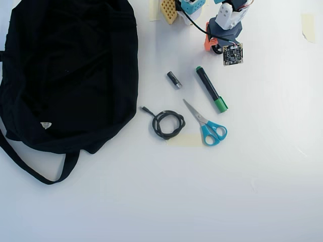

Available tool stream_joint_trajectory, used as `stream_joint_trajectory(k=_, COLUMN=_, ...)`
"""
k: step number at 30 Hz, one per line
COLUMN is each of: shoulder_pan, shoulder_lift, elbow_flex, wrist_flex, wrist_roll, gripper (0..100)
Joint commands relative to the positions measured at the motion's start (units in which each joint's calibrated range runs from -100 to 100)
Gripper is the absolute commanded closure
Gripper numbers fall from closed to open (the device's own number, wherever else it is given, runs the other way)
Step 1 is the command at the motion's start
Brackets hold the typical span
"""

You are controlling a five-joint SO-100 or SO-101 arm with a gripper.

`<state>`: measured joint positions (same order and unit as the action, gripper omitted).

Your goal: Put the bike light into the black bag

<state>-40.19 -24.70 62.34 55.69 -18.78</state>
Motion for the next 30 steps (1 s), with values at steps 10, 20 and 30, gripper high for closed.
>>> stream_joint_trajectory(k=10, shoulder_pan=0.25, shoulder_lift=-0.94, elbow_flex=-1.25, wrist_flex=-0.56, wrist_roll=0.06, gripper=98)
stream_joint_trajectory(k=20, shoulder_pan=1.00, shoulder_lift=-1.03, elbow_flex=-7.99, wrist_flex=0.30, wrist_roll=0.06, gripper=98)
stream_joint_trajectory(k=30, shoulder_pan=5.34, shoulder_lift=-1.03, elbow_flex=-19.22, wrist_flex=2.02, wrist_roll=0.22, gripper=98)
